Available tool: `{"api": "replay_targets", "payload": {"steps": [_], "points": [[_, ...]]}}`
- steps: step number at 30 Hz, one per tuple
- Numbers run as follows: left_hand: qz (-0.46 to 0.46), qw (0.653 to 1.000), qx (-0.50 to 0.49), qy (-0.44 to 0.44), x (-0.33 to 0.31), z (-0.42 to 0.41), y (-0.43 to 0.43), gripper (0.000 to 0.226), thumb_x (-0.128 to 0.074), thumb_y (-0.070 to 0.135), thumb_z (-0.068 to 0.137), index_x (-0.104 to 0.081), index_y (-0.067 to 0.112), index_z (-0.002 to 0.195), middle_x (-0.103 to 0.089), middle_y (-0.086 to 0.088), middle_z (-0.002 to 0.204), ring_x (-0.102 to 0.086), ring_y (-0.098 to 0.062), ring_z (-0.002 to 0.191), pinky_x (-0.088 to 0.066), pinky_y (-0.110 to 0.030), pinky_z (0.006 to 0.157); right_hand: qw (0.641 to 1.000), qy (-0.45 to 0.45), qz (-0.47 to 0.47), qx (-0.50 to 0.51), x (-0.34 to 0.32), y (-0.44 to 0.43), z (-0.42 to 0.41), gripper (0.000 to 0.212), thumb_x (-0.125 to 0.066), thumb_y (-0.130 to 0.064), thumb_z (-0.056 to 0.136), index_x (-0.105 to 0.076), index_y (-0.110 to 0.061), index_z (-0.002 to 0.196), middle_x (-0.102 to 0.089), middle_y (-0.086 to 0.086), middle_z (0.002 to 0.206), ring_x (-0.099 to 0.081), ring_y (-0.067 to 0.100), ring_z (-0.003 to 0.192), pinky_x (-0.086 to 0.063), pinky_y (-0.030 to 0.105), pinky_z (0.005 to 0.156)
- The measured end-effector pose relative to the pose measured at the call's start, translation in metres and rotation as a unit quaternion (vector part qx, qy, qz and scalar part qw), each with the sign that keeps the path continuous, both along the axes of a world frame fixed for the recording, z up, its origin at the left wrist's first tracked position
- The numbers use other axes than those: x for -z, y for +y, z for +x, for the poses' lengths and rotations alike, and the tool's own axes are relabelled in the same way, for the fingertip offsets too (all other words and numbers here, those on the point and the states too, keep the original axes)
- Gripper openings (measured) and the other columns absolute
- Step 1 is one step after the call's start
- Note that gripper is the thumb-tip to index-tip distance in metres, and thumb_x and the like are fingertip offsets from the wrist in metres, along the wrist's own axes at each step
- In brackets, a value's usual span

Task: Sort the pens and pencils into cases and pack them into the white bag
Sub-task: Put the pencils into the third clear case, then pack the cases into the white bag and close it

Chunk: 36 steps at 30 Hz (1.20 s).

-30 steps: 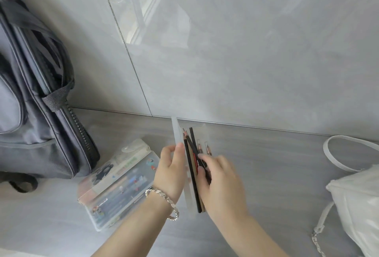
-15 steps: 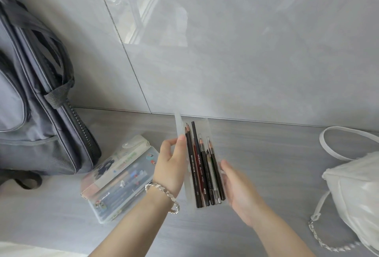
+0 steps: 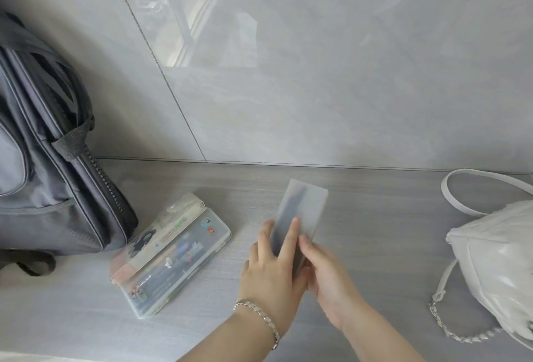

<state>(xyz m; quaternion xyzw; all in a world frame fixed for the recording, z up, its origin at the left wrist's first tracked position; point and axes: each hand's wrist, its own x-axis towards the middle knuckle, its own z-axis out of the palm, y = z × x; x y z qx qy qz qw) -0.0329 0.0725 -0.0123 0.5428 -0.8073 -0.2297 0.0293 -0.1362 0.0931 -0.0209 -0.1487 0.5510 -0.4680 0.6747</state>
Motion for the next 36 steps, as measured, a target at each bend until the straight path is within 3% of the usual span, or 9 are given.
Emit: {"api": "replay_targets", "payload": {"steps": [4, 6, 9, 13, 19, 24, 28, 32, 36], "points": [[0.030, 0.999, 0.018, -0.029, 0.011, 0.008, -0.009, 0.066, -0.042, 0.049, 0.088, -0.007, 0.042, 0.143, -0.013, -0.002, 0.150, -0.039, -0.021, 0.129, -0.047, -0.032, 0.093, 0.999, 0.025, 0.023, -0.002, 0.014, -0.005, 0.011, 0.033, -0.045, -0.030, 0.095, -0.066, -0.007, 0.104, -0.067, 0.007, 0.091, -0.063, 0.016, 0.080, -0.046, 0.023, 0.065], [0.052, 0.997, 0.014, -0.049, 0.010, 0.010, -0.013, 0.069, -0.043, 0.048, 0.089, 0.001, 0.045, 0.142, -0.003, 0.000, 0.151, -0.031, -0.020, 0.134, -0.043, -0.032, 0.098, 0.999, 0.037, 0.026, -0.009, 0.017, -0.009, 0.014, 0.030, -0.045, -0.029, 0.095, -0.066, -0.007, 0.095, -0.066, 0.003, 0.078, -0.062, 0.010, 0.066, -0.045, 0.018, 0.056], [0.068, 0.996, 0.005, -0.051, 0.014, 0.012, -0.019, 0.067, -0.042, 0.046, 0.090, -0.002, 0.042, 0.143, -0.007, -0.002, 0.149, -0.032, -0.022, 0.132, -0.043, -0.033, 0.098, 0.995, 0.071, 0.045, -0.048, 0.022, -0.018, 0.015, 0.028, -0.045, -0.030, 0.096, -0.062, -0.014, 0.081, -0.063, -0.006, 0.061, -0.059, 0.005, 0.054, -0.044, 0.015, 0.049], [0.077, 0.989, -0.002, -0.127, 0.036, 0.017, -0.030, 0.068, -0.044, 0.030, 0.090, -0.004, 0.039, 0.144, -0.011, -0.007, 0.148, -0.029, -0.028, 0.130, -0.041, -0.035, 0.101, 0.973, 0.161, 0.090, -0.141, 0.032, -0.021, 0.009, 0.024, -0.045, -0.023, 0.094, -0.052, -0.016, 0.073, -0.067, 0.019, 0.086, -0.065, 0.028, 0.075, -0.038, 0.018, 0.054], [0.089, 0.956, -0.005, -0.281, 0.060, 0.035, -0.035, 0.070, -0.044, 0.026, 0.091, -0.001, 0.030, 0.146, -0.019, -0.013, 0.143, -0.032, -0.029, 0.127, -0.041, -0.032, 0.097, 0.931, 0.292, 0.090, -0.202, 0.052, 0.001, -0.021, 0.032, -0.043, -0.014, 0.093, -0.048, -0.021, 0.062, -0.062, 0.010, 0.083, -0.052, 0.010, 0.060, -0.035, 0.019, 0.053], [-0.015, 0.958, 0.047, -0.281, 0.036, 0.004, -0.033, 0.056, -0.059, 0.039, 0.082, -0.041, 0.018, 0.131, -0.037, -0.014, 0.135, -0.042, -0.031, 0.123, -0.040, -0.038, 0.096, 0.893, 0.370, 0.065, -0.246, 0.035, 0.028, -0.063, 0.022, -0.045, -0.017, 0.094, -0.060, -0.018, 0.078, -0.064, 0.011, 0.095, -0.060, 0.021, 0.091, -0.046, 0.027, 0.075], [0.050, 0.966, 0.152, -0.203, 0.014, -0.061, -0.030, 0.038, -0.031, 0.034, 0.096, -0.039, 0.021, 0.130, -0.049, 0.000, 0.131, -0.046, -0.022, 0.122, -0.037, -0.032, 0.097, 0.844, 0.477, 0.052, -0.239, 0.008, 0.064, -0.122, 0.024, -0.048, -0.023, 0.093, -0.061, -0.016, 0.112, -0.064, -0.002, 0.114, -0.058, 0.013, 0.106, -0.042, 0.024, 0.090], [0.014, 0.961, 0.231, -0.152, -0.006, -0.126, -0.015, 0.036, -0.031, 0.033, 0.096, -0.045, 0.020, 0.126, -0.056, 0.000, 0.124, -0.050, -0.022, 0.117, -0.040, -0.033, 0.094, 0.782, 0.592, 0.022, -0.193, -0.029, 0.100, -0.188, 0.022, -0.050, -0.021, 0.091, -0.062, -0.023, 0.109, -0.063, -0.008, 0.102, -0.058, 0.009, 0.096, -0.046, 0.026, 0.088], [0.015, 0.961, 0.256, -0.107, -0.019, -0.177, 0.008, 0.036, -0.032, 0.034, 0.095, -0.047, 0.019, 0.124, -0.057, 0.000, 0.123, -0.052, -0.023, 0.116, -0.043, -0.034, 0.093, 0.664, 0.714, 0.011, -0.223, -0.056, 0.136, -0.260, 0.029, -0.049, -0.005, 0.083, -0.064, -0.019, 0.103, -0.058, -0.004, 0.103, -0.052, 0.013, 0.104, -0.040, 0.024, 0.083]]}}
